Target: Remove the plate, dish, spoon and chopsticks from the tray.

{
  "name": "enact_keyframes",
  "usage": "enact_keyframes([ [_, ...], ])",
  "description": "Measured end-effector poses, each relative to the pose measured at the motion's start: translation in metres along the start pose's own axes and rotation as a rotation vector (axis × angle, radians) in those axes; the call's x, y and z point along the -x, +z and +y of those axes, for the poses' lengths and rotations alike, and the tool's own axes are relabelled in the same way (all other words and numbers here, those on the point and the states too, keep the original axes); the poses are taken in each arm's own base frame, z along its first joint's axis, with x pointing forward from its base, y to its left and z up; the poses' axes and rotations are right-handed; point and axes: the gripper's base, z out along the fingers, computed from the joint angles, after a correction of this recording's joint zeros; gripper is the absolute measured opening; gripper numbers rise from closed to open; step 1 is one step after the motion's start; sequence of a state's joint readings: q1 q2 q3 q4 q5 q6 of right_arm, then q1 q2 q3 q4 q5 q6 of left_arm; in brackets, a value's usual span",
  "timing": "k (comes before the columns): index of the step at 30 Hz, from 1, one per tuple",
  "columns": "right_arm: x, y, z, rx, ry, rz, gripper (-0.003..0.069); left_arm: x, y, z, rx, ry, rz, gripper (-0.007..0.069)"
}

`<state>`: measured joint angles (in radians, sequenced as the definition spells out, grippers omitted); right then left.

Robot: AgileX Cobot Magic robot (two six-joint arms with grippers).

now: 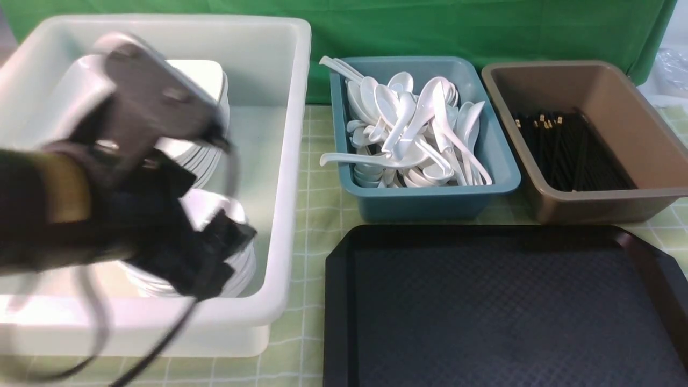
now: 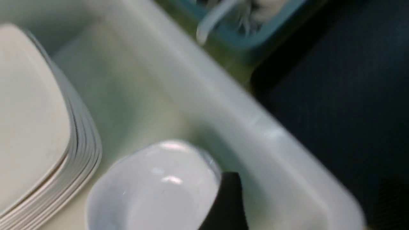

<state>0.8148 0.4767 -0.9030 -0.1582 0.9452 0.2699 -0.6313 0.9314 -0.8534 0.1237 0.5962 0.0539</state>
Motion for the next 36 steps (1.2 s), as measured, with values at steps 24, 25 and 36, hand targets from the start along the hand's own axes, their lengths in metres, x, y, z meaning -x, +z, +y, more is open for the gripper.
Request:
enact_keyframes([
  [24,0.000,0.001,0.000,-0.006,0.007,-0.004,0.0143,-0.124,-0.029,-0.024,-0.005,-0.114,-0.550,0.0012],
  [25,-0.001,0.001,0.000,-0.006,0.007,-0.004,0.0144,-0.125,-0.028,-0.024,-0.005,-0.113,-0.547,0.0012],
  [36,-0.049,0.013,-0.023,-0.349,0.135,-0.083,0.0052,-0.163,-0.008,-0.031,-0.020,-0.104,-0.414,0.0012],
])
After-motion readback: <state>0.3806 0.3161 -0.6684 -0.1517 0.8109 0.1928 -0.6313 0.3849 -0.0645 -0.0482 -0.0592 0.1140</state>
